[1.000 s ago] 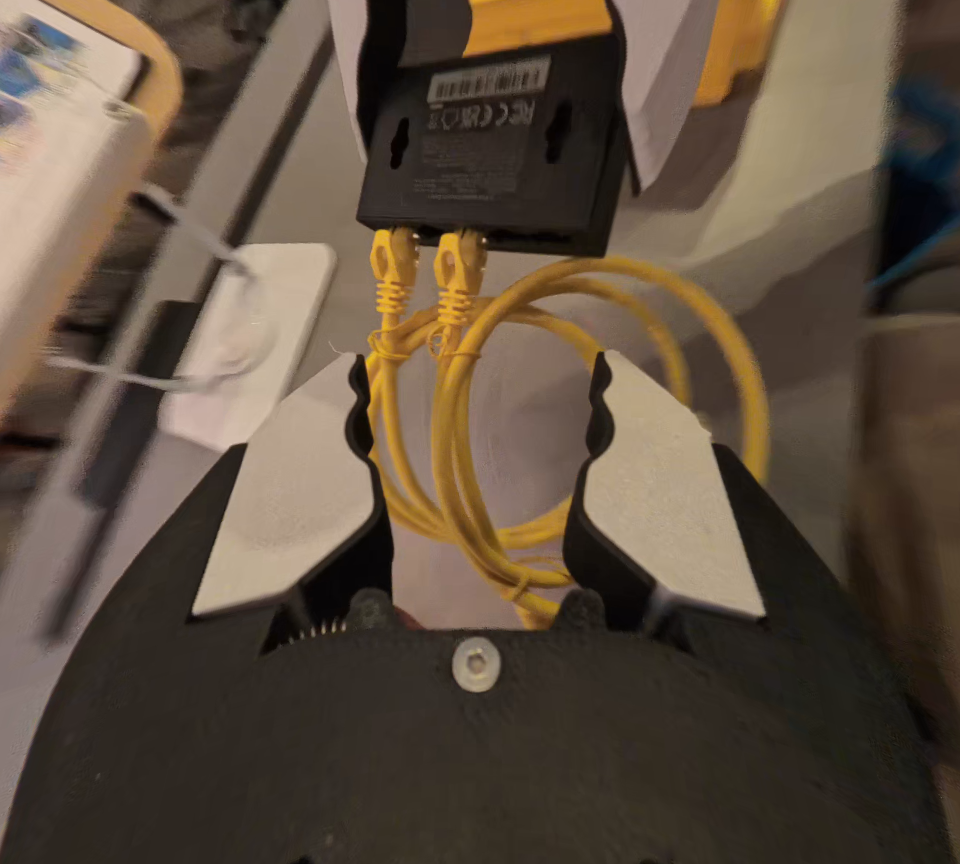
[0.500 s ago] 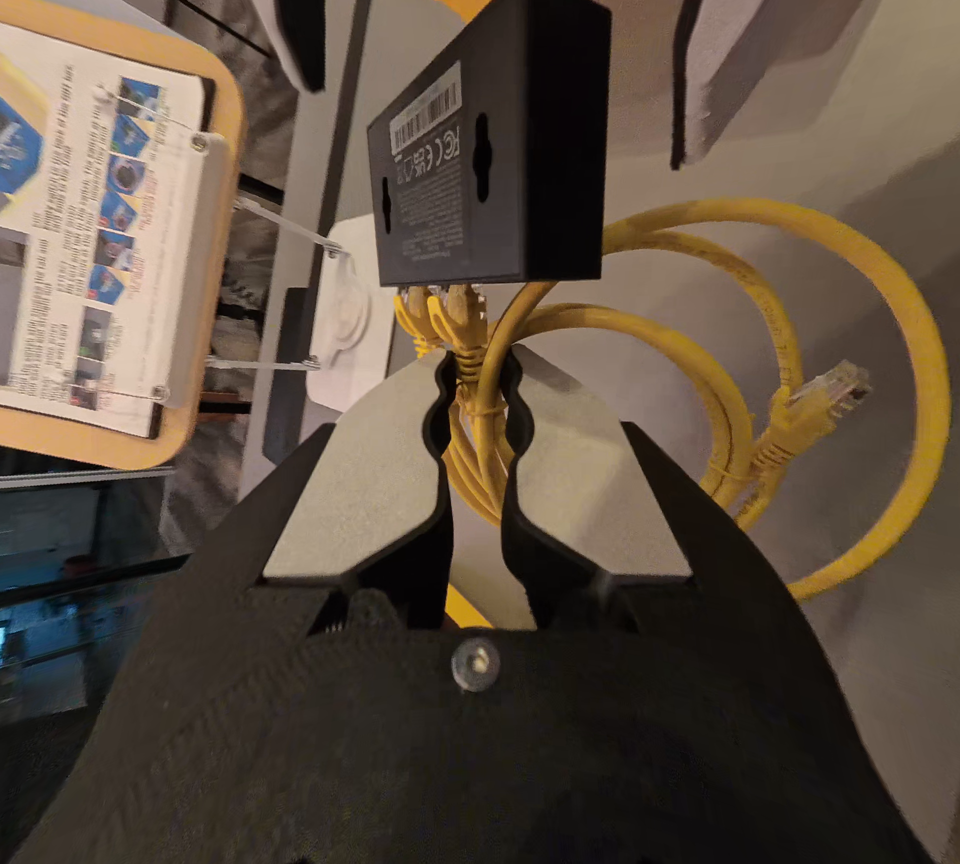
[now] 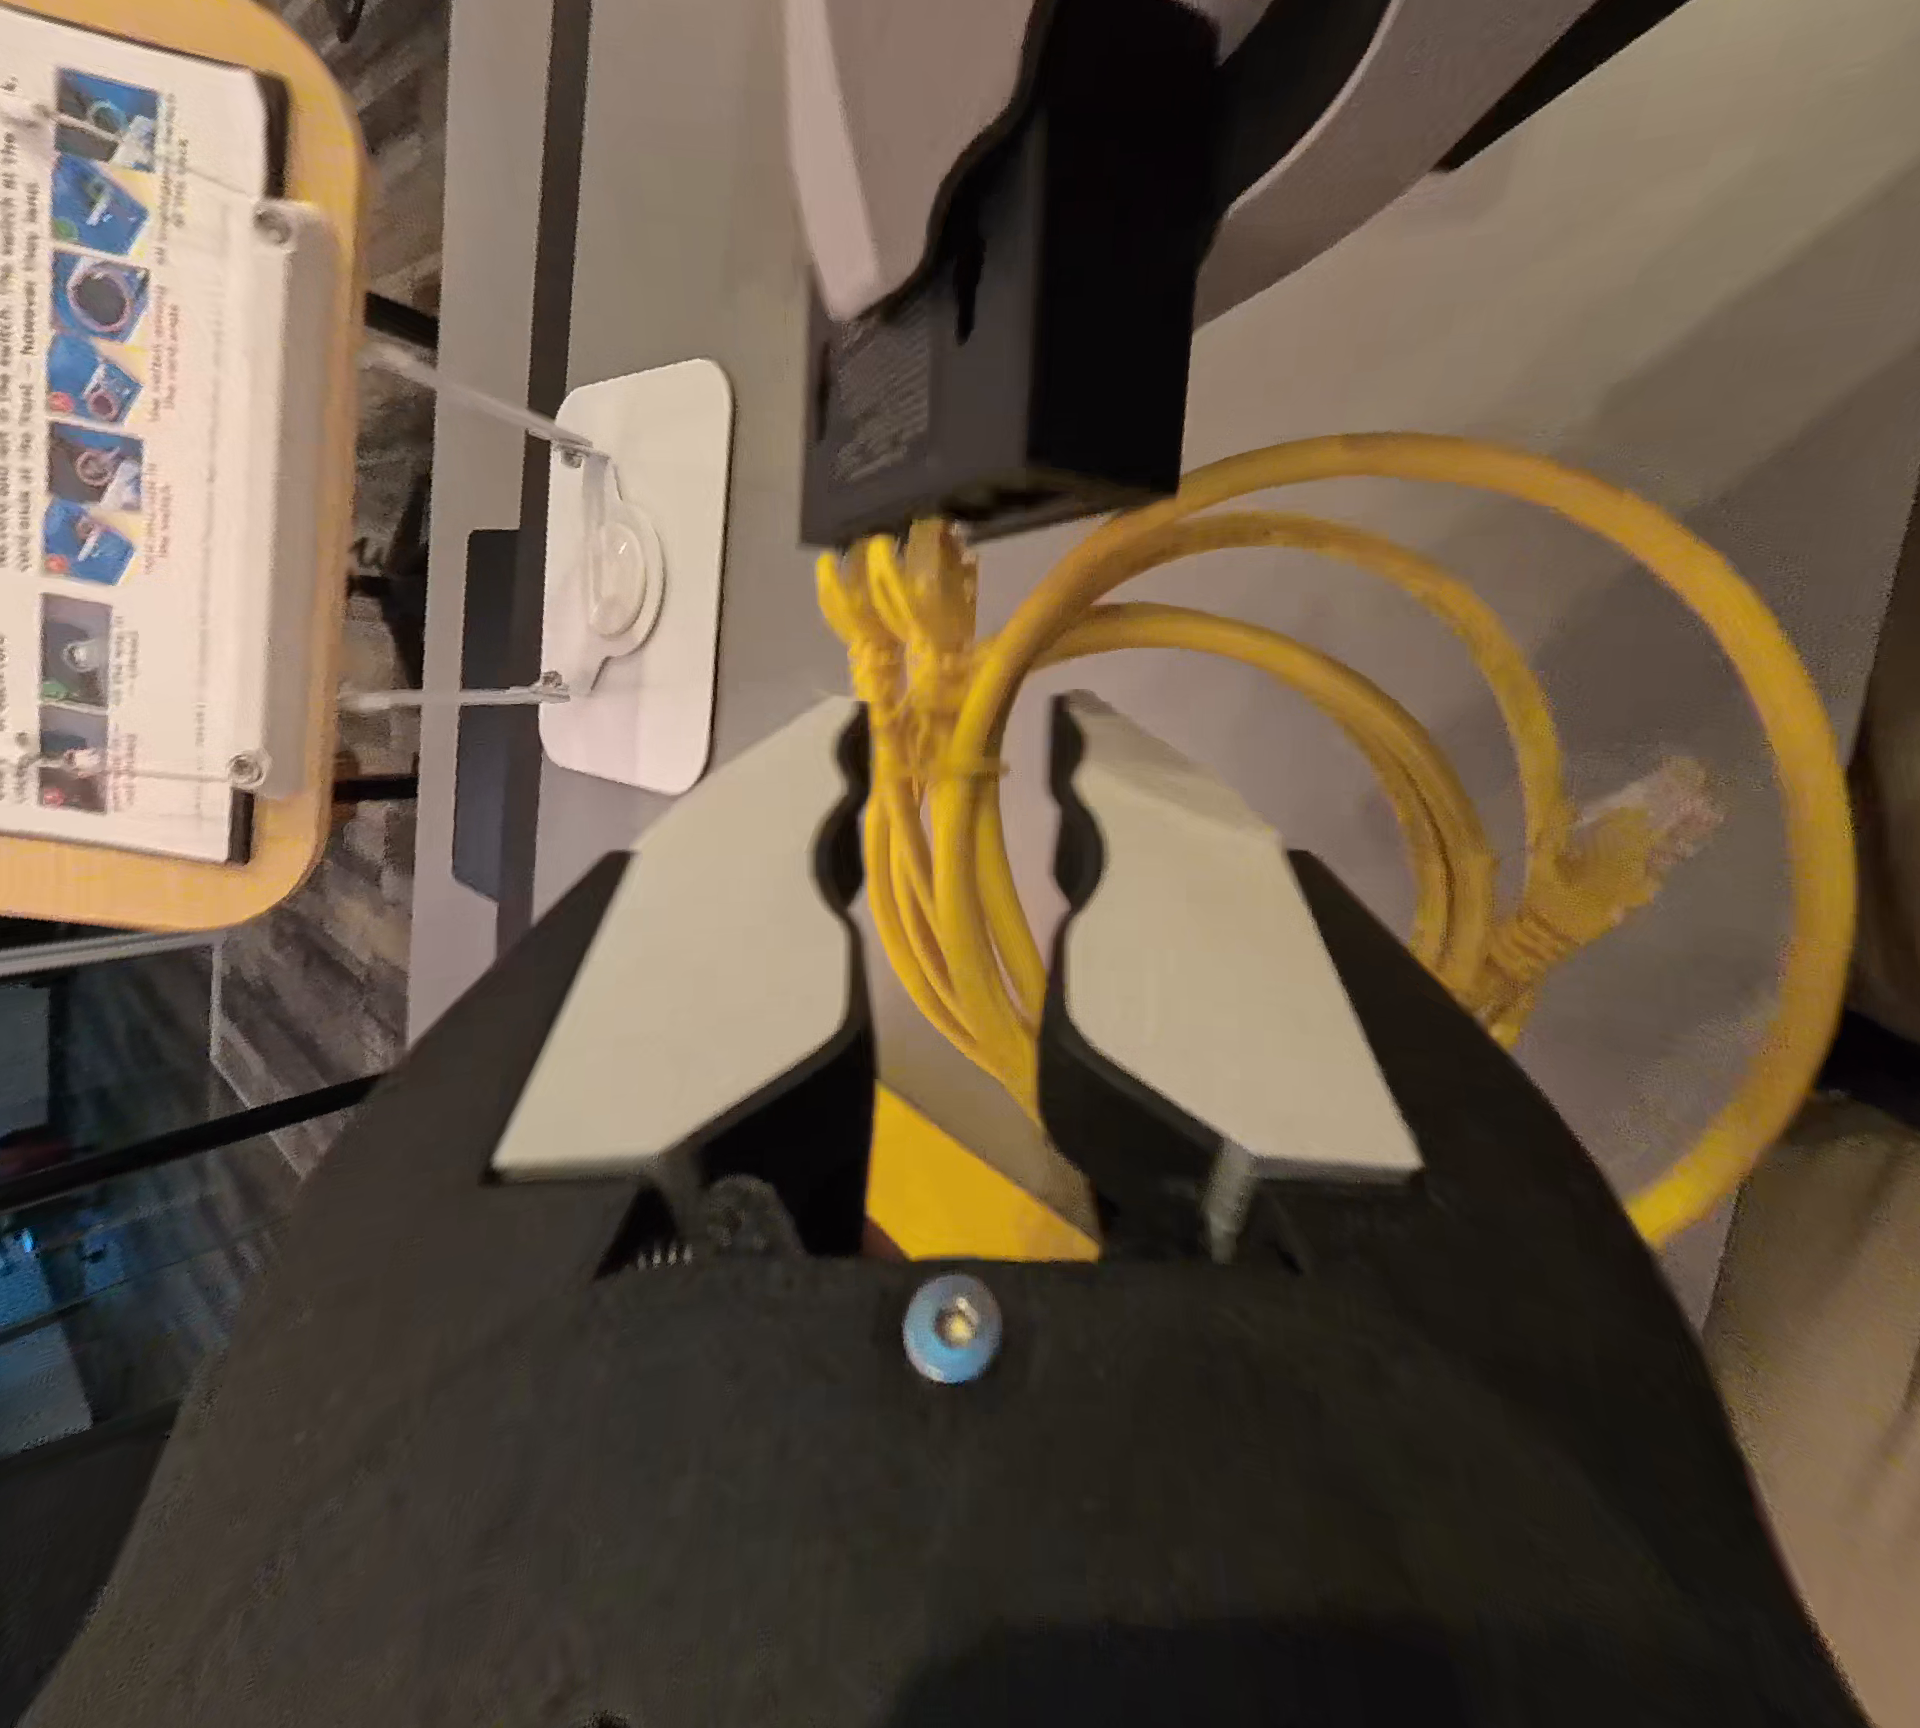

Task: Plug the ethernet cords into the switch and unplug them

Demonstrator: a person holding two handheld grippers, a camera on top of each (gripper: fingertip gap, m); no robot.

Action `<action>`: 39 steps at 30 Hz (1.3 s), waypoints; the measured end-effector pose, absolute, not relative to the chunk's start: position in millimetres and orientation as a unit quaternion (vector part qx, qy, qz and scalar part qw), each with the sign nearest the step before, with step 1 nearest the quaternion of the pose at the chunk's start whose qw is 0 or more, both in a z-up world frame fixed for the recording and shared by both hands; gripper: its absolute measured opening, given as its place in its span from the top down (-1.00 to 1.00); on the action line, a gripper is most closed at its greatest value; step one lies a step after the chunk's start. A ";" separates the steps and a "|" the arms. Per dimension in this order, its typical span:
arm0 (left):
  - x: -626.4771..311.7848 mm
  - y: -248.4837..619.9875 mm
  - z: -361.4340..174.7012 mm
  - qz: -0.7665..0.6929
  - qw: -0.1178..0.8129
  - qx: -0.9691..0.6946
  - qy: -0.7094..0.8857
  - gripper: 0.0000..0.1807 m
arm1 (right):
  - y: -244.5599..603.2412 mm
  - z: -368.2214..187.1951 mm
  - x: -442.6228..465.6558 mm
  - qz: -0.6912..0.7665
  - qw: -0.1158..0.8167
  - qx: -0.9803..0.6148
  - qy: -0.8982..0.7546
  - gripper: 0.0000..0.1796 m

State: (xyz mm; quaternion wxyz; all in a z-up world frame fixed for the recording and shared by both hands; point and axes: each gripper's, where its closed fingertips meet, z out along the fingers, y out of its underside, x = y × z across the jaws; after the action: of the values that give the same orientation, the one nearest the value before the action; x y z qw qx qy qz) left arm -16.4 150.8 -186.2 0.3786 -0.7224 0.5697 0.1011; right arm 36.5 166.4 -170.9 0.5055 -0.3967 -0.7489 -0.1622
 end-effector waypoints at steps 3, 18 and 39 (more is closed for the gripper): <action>-48.9 148.7 -164.3 0.110 0.382 -0.730 0.556 0.47 | 173.1 -169.4 39.1 -0.131 0.514 -0.426 -0.733 0.68; -311.2 52.5 -258.6 0.104 0.159 -0.944 0.271 0.61 | 187.7 -176.7 48.6 -0.081 0.519 -0.504 -0.686 0.68; -349.3 43.8 -334.8 0.075 0.040 -0.994 0.064 0.89 | 171.7 -183.0 40.4 -0.035 0.521 -0.508 -0.685 0.68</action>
State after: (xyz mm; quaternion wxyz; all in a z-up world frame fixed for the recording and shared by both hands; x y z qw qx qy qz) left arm -349.3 43.8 -334.8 0.0401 -0.9943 0.0638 0.0749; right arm 40.4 171.7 -183.0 0.5214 -0.5077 -0.6850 -0.0350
